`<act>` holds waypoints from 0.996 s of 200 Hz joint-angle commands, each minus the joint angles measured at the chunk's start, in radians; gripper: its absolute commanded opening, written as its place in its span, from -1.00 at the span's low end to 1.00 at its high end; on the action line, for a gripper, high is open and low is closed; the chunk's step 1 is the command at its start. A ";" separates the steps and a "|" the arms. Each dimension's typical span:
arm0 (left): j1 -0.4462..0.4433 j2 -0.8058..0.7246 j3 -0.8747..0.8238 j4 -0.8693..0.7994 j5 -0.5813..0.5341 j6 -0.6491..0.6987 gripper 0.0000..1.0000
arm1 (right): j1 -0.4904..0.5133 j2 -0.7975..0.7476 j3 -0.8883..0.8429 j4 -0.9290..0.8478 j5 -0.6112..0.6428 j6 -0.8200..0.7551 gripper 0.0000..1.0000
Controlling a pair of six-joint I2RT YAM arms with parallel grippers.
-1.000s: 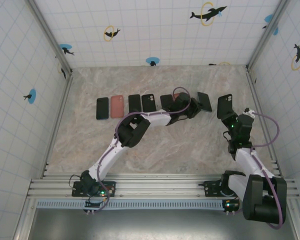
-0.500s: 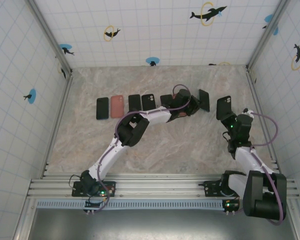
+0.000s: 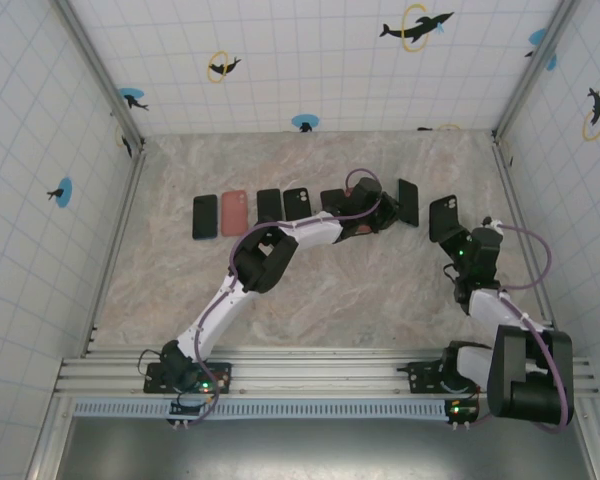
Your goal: Take the phone out of the phone case
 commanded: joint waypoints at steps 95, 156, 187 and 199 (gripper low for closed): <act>0.004 -0.035 0.033 -0.113 0.001 0.114 -0.20 | -0.001 0.180 0.064 0.127 -0.007 -0.165 -1.00; 0.006 -0.091 0.033 -0.168 -0.033 0.185 -0.10 | 0.007 0.288 0.153 0.189 0.025 -0.239 -1.00; 0.009 -0.119 0.030 -0.190 -0.038 0.211 -0.06 | 0.008 0.369 0.189 0.247 0.014 -0.245 -1.00; 0.010 -0.133 0.030 -0.193 -0.039 0.225 -0.05 | 0.008 0.408 0.204 0.278 -0.001 -0.246 -1.00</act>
